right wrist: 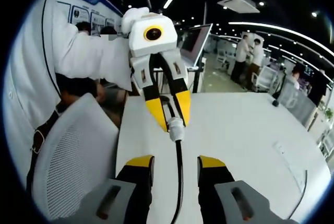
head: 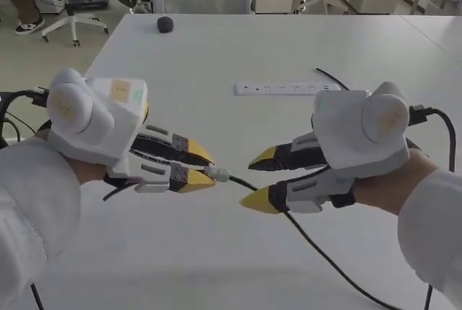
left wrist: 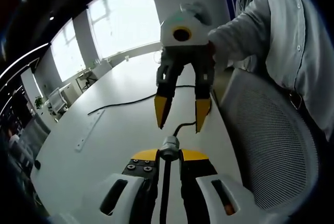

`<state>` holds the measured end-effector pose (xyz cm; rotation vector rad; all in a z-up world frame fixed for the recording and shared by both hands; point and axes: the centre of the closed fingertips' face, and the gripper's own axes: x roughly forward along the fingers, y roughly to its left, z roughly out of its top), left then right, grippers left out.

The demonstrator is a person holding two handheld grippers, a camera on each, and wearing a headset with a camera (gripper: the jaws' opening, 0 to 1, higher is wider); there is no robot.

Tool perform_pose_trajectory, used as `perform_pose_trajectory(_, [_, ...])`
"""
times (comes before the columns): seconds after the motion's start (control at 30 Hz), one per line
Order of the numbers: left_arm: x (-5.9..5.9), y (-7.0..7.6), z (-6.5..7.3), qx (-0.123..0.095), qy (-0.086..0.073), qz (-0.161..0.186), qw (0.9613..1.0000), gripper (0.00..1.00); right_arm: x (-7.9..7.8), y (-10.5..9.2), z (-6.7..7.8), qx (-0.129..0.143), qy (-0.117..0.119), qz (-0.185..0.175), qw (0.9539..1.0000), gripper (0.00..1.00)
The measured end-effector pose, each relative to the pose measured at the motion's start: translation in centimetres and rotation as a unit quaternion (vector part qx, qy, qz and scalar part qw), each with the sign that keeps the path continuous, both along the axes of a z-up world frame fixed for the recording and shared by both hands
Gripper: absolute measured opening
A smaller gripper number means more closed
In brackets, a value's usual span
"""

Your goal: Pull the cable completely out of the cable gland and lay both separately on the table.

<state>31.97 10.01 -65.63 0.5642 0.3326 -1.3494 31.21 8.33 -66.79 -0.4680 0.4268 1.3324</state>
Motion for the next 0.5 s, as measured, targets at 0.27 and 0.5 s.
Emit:
perform_pose_trajectory(0.27, [-0.2,-0.4,-0.1,0.002,0.000,-0.004,1.0000,0.15,0.0,1.3,-0.1,-0.013,-0.020,0.018,0.9995,0.18])
perform_pose_trajectory(0.5, [-0.2,-0.6,0.0,0.002,0.001,-0.007,1.0000,0.15,0.5,1.1,-0.6,-0.031,-0.043,0.019,0.9984,0.00])
